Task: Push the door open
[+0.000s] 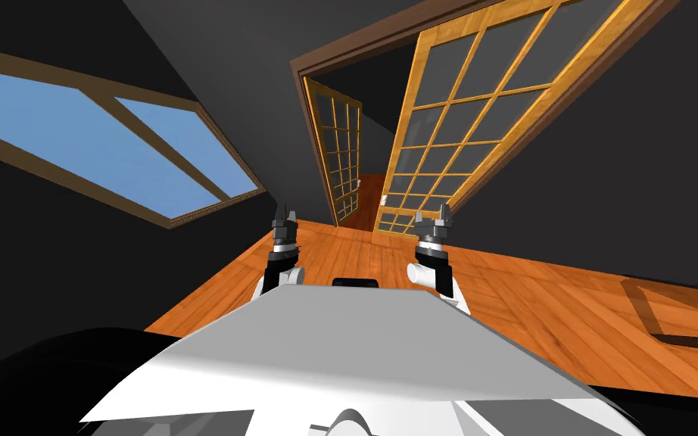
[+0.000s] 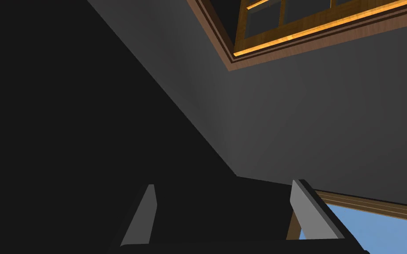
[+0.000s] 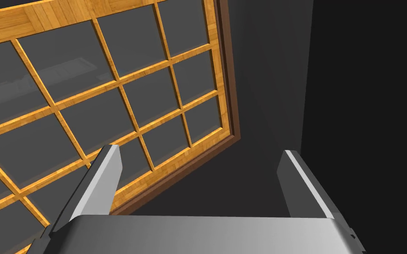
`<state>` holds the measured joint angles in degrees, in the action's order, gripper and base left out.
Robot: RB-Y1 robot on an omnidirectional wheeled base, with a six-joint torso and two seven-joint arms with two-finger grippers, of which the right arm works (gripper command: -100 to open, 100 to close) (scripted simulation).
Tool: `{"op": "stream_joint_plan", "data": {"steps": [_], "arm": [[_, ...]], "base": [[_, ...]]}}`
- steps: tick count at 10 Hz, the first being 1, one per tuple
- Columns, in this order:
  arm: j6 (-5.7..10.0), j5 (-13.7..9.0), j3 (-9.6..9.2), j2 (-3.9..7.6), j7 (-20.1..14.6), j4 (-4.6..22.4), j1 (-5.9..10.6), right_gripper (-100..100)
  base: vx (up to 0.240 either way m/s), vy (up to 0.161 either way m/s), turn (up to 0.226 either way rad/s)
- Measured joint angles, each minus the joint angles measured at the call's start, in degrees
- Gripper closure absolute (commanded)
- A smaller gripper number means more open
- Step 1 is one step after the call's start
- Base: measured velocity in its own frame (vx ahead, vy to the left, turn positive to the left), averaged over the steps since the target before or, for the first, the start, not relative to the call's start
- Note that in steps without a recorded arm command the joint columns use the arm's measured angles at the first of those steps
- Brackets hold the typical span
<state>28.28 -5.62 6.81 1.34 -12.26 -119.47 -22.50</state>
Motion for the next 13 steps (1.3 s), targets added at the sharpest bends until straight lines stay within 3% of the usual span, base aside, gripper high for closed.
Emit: {"op": "stream_joint_plan", "data": {"steps": [13], "arm": [[7.42, -9.74, 4.20, 2.76, -12.22, 19.69, 6.10, -100]], "base": [[0.089, -0.072, 0.163]]}}
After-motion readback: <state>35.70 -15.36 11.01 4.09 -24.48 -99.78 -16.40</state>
